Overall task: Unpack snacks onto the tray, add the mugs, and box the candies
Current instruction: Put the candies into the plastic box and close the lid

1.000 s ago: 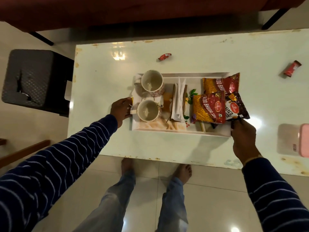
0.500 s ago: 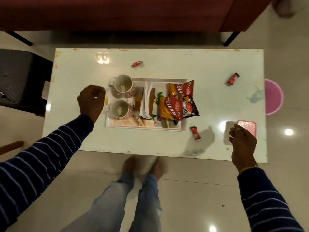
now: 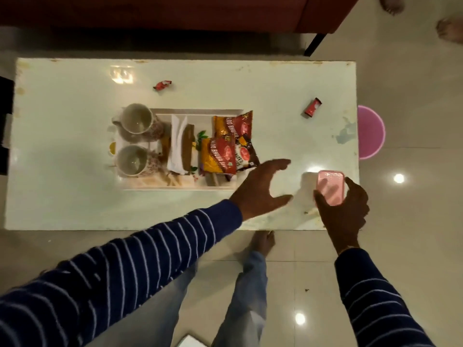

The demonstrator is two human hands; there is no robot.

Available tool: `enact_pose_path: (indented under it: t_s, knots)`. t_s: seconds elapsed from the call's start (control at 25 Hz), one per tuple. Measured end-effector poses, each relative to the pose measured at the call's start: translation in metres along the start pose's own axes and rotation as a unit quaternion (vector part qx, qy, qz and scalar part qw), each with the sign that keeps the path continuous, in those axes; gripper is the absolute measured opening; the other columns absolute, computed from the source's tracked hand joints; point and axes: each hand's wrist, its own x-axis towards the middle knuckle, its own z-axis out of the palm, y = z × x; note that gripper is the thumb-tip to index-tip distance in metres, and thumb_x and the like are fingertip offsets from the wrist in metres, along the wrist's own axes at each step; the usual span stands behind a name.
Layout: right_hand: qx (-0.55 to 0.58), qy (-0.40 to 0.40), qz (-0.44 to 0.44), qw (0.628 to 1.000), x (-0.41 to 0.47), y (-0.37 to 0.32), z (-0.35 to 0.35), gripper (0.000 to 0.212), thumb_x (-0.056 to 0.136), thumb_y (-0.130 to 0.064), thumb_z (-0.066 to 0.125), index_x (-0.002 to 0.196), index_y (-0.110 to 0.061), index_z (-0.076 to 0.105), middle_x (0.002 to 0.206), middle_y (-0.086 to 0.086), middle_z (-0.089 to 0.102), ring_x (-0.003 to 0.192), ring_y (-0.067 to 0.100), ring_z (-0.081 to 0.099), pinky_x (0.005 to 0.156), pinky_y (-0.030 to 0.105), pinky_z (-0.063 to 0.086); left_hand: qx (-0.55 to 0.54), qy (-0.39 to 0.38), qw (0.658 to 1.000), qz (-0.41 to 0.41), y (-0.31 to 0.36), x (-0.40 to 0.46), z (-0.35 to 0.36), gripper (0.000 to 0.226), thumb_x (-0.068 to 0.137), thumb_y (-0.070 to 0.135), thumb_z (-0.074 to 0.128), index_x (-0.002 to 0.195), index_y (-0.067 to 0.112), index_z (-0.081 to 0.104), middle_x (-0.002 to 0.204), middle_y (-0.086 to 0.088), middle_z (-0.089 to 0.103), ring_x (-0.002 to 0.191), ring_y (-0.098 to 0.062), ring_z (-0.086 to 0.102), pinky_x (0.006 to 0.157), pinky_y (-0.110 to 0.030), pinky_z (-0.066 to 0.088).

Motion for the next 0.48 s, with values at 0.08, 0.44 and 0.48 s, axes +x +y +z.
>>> enact_pose_path:
  t_s: [0.08,0.44,0.48]
  knots:
    - [-0.038,-0.016,-0.03,0.999,0.009,0.006,0.006,0.09,0.072,-0.055,0.077,0.144,-0.028,0.032,0.149,0.008,0.036,0.129,0.04,0.043,0.1,0.06,0.041,0.052,-0.101,0.993,-0.013,-0.009,0.014,0.042,0.1,0.075,0.024,0.085,0.153,0.017,0.023,0.152,-0.006,0.037,0.137,-0.018,0.039,0.109,-0.022,0.033]
    - [-0.044,-0.064,-0.055,0.995,0.038,0.032,0.025,0.093,0.073,-0.053,0.074,0.147,-0.027,0.025,0.151,0.008,0.035,0.128,0.037,0.045,0.099,0.056,0.044,0.131,-0.142,0.976,-0.099,-0.039,0.068,0.135,0.128,0.069,0.026,0.09,0.157,0.016,-0.002,0.163,-0.01,0.016,0.15,-0.027,0.018,0.112,-0.028,0.022]
    - [-0.032,-0.068,-0.057,0.996,0.04,0.032,0.026,0.091,0.073,-0.051,0.074,0.146,-0.026,0.026,0.148,0.007,0.038,0.126,0.036,0.047,0.098,0.055,0.045,0.129,-0.146,0.975,-0.11,-0.039,0.072,0.139,0.128,0.068,0.025,0.091,0.157,0.017,-0.001,0.162,-0.011,0.019,0.148,-0.028,0.022,0.113,-0.031,0.026]
